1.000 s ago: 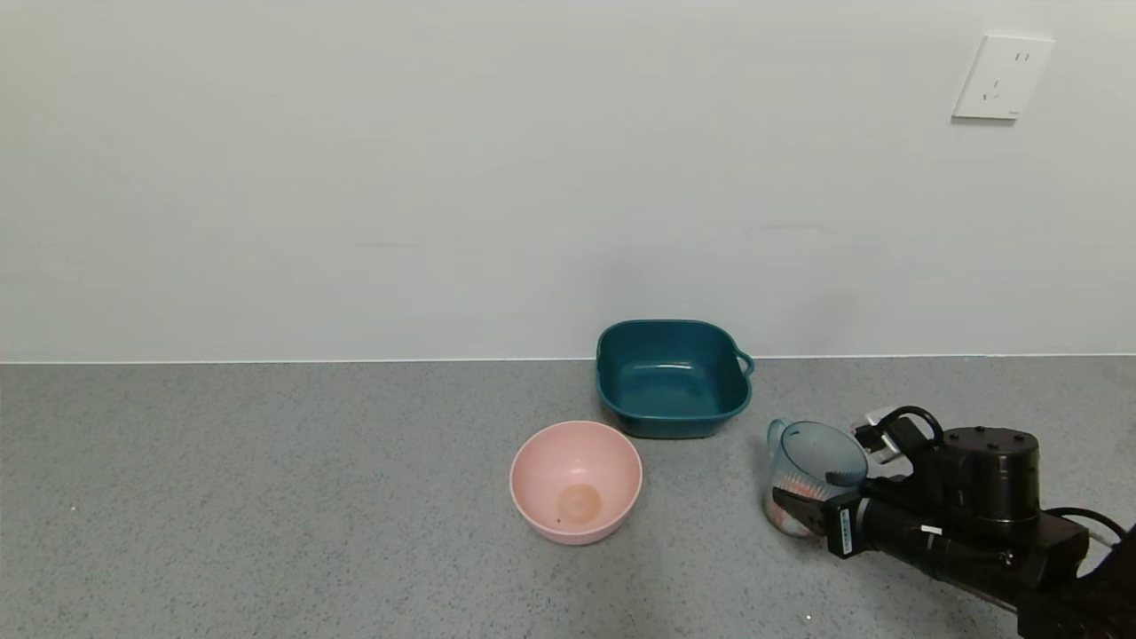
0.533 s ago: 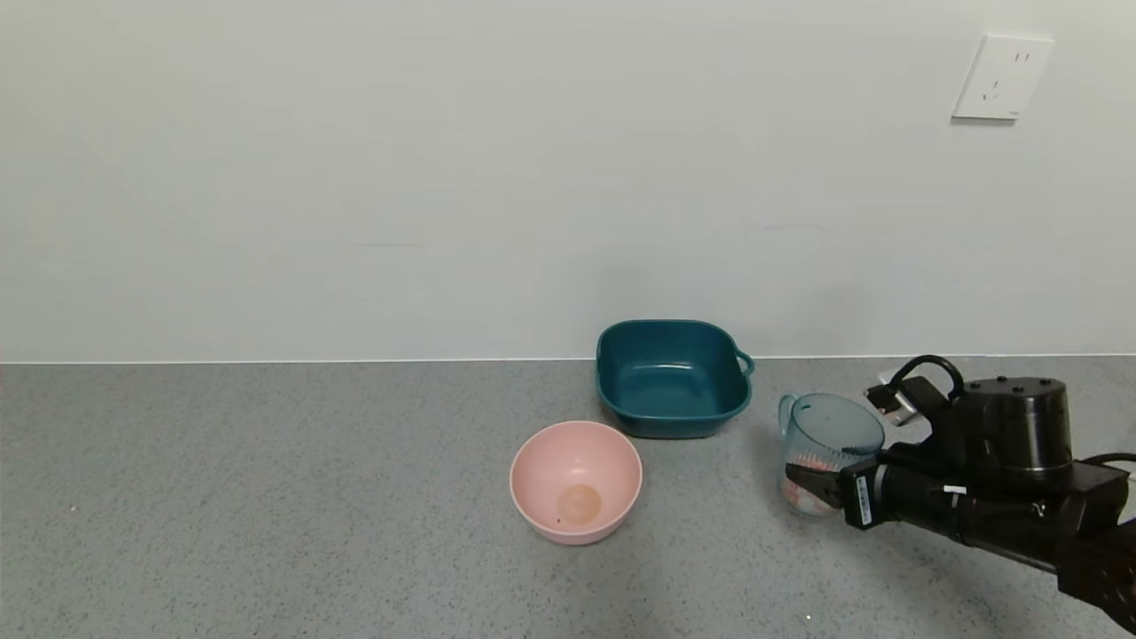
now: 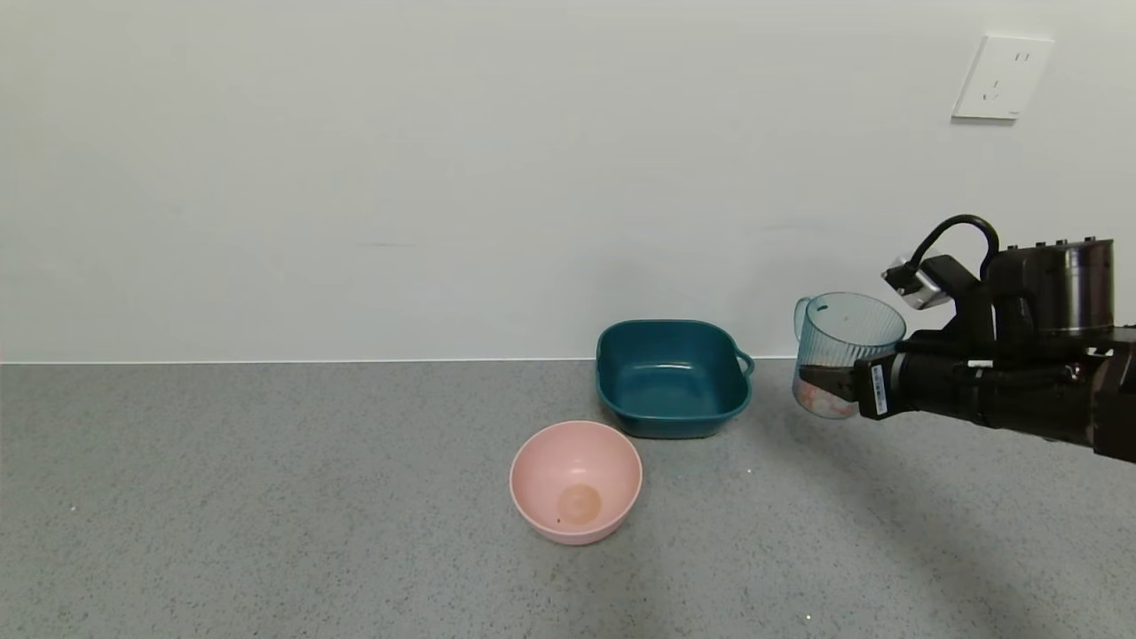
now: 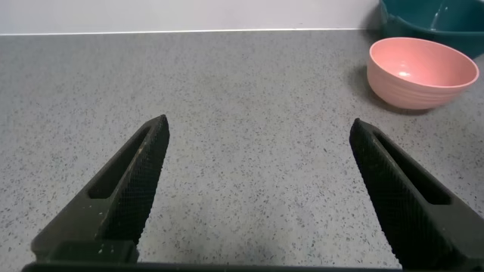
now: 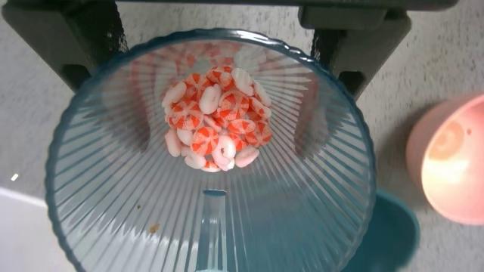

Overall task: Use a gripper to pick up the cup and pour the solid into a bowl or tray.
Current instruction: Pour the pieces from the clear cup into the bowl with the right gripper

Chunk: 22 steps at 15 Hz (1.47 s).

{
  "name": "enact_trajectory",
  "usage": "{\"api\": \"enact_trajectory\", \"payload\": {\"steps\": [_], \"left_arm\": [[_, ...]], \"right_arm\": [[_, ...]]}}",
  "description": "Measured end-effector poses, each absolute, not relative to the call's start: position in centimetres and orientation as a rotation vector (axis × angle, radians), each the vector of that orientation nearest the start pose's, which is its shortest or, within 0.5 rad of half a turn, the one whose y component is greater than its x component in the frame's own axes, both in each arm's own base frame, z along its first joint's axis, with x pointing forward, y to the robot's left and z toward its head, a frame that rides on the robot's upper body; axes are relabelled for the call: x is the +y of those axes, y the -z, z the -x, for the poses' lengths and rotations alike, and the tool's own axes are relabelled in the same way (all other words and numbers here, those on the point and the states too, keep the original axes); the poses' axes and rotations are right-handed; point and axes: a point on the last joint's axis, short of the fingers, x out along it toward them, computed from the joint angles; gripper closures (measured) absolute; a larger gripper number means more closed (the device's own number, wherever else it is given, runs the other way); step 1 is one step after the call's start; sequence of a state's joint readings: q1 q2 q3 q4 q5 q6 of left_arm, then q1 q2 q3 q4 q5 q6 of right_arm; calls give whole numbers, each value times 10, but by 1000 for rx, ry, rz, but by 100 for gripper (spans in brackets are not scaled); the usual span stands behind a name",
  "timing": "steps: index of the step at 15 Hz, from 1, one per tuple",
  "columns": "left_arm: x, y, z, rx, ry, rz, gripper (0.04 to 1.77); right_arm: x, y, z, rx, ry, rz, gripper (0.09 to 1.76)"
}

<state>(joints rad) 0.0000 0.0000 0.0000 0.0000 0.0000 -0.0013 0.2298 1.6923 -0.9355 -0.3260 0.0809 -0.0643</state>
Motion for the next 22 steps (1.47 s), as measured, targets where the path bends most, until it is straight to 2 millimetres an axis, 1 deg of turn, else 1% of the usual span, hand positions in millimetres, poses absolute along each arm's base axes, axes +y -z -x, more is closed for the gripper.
{"api": "enact_trajectory", "payload": {"steps": [1, 3, 6, 10, 14, 19, 22], "left_arm": [[0, -75, 23, 0, 0, 1, 9], [0, -75, 23, 0, 0, 1, 9], [0, -75, 23, 0, 0, 1, 9], [0, -75, 23, 0, 0, 1, 9], [0, -75, 23, 0, 0, 1, 9], [0, -75, 23, 0, 0, 1, 9], [0, -75, 23, 0, 0, 1, 9]], "right_arm": [[73, -198, -304, 412, -319, 104, 51], [73, -209, -314, 410, -291, 134, 51], [76, -214, -335, 399, -244, 200, 51], [93, -220, -361, 423, -195, 275, 51], [113, -222, -379, 425, -155, 442, 51], [129, -215, -388, 431, -100, 631, 52], [143, -218, -390, 417, -59, 726, 52]]}}
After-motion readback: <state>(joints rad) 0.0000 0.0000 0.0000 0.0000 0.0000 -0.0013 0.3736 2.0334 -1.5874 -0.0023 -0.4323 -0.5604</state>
